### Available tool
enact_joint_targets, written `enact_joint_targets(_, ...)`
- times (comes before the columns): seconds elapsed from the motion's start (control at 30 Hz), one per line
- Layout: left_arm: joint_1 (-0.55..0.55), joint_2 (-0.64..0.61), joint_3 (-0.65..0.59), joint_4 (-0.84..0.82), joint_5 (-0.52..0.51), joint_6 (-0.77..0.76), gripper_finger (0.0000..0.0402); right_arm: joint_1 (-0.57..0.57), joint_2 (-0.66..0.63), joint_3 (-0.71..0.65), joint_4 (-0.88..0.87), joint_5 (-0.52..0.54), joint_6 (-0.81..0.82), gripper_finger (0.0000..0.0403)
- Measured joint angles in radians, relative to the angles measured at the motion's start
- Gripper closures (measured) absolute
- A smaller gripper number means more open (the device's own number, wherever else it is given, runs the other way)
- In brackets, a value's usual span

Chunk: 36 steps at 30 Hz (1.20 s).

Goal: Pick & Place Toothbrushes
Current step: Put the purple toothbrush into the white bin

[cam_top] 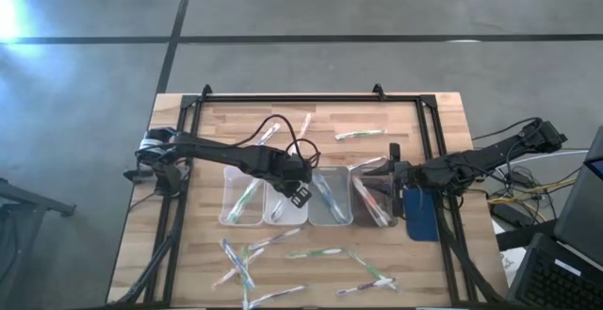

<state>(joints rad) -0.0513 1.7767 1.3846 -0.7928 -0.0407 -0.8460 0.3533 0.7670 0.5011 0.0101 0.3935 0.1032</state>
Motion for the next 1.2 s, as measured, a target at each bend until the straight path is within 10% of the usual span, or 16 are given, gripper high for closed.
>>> enact_joint_targets(1.2, 0.028, 0.087, 0.004, 0.008, 0.084, 0.053, 0.0282, -0.001, 0.002, 0.0, -0.015, 0.0, 0.002, 0.028)
